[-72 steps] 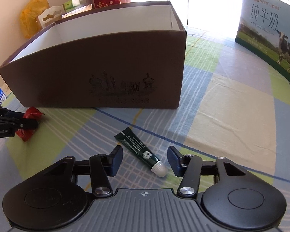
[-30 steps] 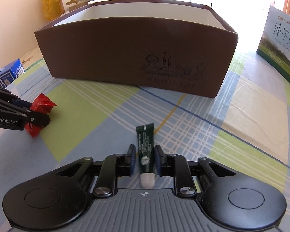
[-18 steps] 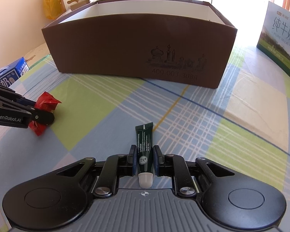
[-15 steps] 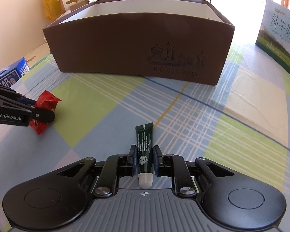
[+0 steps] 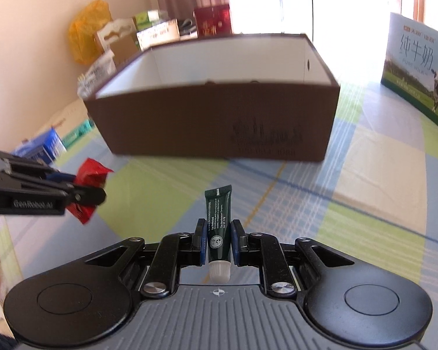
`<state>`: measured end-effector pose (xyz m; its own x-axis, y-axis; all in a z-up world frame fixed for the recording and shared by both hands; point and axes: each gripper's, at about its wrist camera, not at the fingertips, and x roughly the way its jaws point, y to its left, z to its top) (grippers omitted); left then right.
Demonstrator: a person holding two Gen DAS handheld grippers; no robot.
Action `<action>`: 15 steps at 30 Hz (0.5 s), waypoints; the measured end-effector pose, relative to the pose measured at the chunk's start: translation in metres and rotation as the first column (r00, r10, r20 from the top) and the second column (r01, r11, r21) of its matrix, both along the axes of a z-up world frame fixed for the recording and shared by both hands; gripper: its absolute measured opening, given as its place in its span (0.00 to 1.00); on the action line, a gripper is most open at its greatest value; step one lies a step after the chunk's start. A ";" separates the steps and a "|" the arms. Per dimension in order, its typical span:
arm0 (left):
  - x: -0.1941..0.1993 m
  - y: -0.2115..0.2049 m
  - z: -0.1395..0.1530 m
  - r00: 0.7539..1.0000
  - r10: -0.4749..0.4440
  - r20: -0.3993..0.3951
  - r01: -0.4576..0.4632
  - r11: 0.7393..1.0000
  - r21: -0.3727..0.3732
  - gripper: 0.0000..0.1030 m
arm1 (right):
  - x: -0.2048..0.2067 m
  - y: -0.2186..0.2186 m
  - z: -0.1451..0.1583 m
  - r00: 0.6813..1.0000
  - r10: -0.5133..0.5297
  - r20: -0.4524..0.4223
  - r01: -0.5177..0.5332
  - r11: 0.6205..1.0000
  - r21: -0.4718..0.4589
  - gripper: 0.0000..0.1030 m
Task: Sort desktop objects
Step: 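Lift and carry the red candy and green tube over the box with both tools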
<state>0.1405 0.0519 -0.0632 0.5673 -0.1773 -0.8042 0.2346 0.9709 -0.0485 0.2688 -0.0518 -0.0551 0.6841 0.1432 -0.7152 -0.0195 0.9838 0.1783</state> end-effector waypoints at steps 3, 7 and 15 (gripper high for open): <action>0.007 0.000 0.014 0.999 -0.008 0.033 0.008 1.000 -0.014 0.22 | 0.008 -0.003 0.017 0.999 -0.002 0.042 0.001 1.000 0.015 0.13; 0.023 0.000 0.035 0.996 -0.018 0.089 0.020 0.999 -0.025 0.22 | 0.024 -0.009 0.041 0.994 -0.012 0.104 0.009 0.999 0.031 0.13; 0.074 0.002 0.066 0.984 -0.028 0.173 0.031 0.999 -0.014 0.22 | 0.078 -0.025 0.077 0.981 -0.049 0.185 0.043 0.998 0.040 0.13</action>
